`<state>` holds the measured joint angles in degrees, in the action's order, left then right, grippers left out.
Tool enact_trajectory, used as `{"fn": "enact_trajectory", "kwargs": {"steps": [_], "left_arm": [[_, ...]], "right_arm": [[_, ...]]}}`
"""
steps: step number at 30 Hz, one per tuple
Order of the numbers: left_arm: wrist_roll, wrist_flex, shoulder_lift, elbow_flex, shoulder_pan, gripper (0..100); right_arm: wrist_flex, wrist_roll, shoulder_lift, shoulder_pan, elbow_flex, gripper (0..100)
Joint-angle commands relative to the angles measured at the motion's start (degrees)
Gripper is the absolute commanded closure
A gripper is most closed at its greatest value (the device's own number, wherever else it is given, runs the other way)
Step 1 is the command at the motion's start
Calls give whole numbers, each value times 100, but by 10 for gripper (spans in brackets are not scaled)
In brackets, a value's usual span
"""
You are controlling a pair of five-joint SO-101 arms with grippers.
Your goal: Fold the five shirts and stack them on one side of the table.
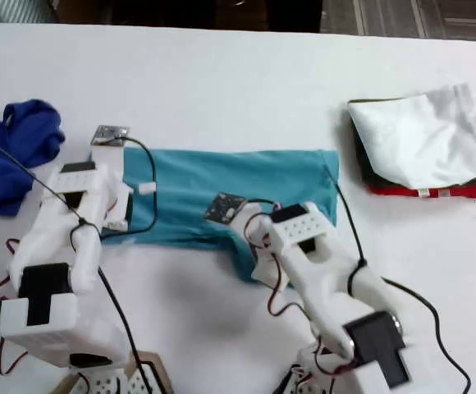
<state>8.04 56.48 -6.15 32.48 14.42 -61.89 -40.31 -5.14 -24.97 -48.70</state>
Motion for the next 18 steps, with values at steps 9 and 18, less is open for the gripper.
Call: {"fn": "enact_trajectory", "kwargs": {"steps": [9,18], "left_arm": [[62,0,-35,-180,114,974],[53,-18,-44,-180,114,974]], "right_arm": [[-1552,-563,-356,760,1952,979],[-1490,-677,-75,980,3376,979]]}}
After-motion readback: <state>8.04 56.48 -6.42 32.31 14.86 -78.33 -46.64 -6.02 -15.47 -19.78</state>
